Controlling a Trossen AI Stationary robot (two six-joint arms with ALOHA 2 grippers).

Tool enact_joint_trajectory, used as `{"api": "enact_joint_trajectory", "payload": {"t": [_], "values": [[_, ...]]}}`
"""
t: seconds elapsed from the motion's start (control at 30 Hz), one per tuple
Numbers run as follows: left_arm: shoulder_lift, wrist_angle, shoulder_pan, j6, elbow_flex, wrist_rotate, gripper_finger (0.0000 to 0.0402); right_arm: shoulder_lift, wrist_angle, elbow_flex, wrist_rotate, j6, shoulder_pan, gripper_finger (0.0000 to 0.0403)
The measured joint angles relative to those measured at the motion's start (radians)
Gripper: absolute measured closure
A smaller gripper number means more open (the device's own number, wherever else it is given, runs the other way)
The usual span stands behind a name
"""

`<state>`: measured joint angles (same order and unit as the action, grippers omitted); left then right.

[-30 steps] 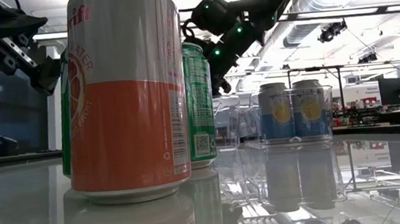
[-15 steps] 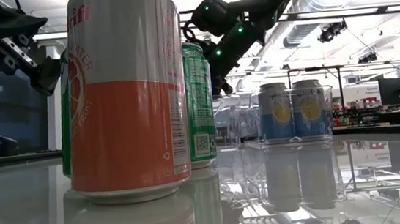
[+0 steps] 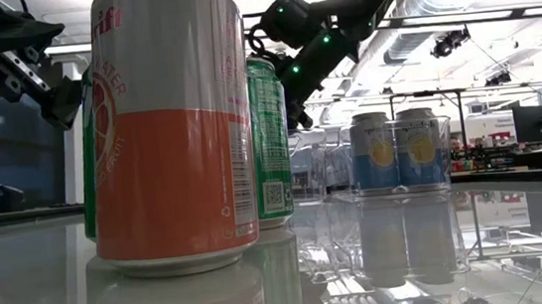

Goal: Sort soda cans
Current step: Put the green soda can into the middle transparent bin

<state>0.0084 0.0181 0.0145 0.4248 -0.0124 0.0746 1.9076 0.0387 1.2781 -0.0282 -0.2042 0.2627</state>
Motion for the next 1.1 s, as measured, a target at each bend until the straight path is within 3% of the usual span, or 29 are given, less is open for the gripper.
{"api": "enact_joint_trajectory", "payload": {"t": [0.2, 0.5, 0.7, 0.9, 1.1], "values": [[0.0, 0.0, 0.0, 0.0, 0.0, 0.0, 0.0041, -0.035, -0.006, 0.0, -0.011, 0.029, 0.006, 0.0047], [0.0, 0.0, 0.0, 0.001, 0.0, 0.0, 0.0041, -0.199, -0.005, 0.001, -0.084, 0.123, -0.026, 0.0047], [0.0, 0.0, 0.0, 0.001, 0.0, 0.0, 0.0041, -0.248, 0.054, 0.001, -0.071, 0.216, -0.219, 0.0047], [0.0, 0.0, 0.0, 0.001, 0.0, 0.0, 0.0041, -0.186, 0.046, 0.001, -0.088, 0.24, -0.444, 0.0047], [0.0, 0.0, 0.0, 0.001, 0.0, 0.0, 0.0041, -0.105, 0.05, 0.001, -0.205, 0.153, -0.513, 0.0047]]}}
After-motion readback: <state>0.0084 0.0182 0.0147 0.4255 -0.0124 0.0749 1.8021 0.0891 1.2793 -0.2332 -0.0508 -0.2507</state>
